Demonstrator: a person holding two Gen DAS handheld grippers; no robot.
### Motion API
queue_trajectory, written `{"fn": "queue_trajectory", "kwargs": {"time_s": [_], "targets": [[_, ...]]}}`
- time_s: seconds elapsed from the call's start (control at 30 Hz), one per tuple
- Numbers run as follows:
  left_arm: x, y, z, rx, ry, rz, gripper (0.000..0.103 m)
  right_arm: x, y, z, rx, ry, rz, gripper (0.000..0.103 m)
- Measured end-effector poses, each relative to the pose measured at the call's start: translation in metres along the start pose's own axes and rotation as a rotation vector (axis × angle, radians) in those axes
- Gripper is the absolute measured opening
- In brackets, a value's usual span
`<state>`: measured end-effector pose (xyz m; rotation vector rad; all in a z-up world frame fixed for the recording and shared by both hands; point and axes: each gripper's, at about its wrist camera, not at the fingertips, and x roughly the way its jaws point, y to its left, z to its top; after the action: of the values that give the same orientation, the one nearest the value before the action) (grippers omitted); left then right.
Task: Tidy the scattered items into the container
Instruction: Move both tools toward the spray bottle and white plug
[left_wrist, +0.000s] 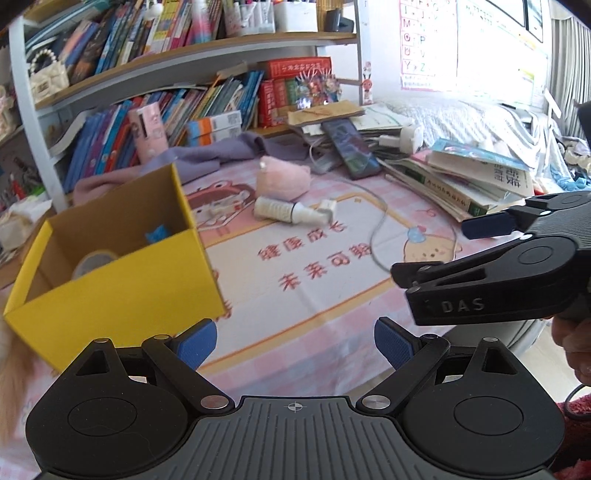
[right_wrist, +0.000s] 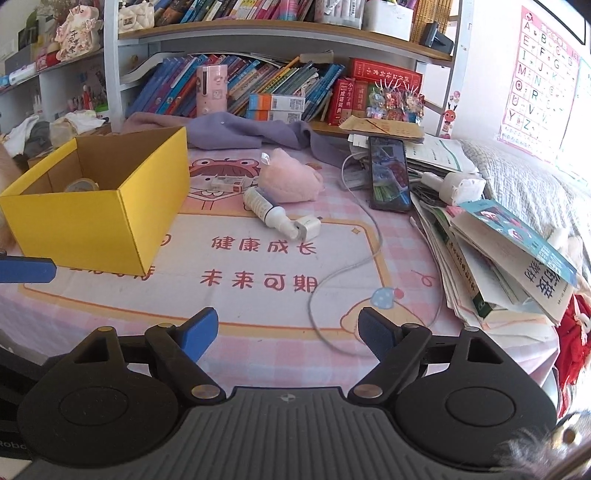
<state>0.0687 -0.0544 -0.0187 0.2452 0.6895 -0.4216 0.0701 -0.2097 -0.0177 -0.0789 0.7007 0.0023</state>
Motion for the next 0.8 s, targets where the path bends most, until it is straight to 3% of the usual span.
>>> {"fn": "queue_trajectory", "kwargs": {"time_s": [0.43,0.8], "targets": [[0.059,-0.015,0.052,-0.03,-0.01,-0.018,0.094,0.049,-0.057,0.045,-0.015,-0.005,0.0,0.072],[0.105,-0.021,0.096,-0.129,0.021,0.099,0.094,0.1,-0.101,0.084,-0.057,0.0,0.089,0.072]]}}
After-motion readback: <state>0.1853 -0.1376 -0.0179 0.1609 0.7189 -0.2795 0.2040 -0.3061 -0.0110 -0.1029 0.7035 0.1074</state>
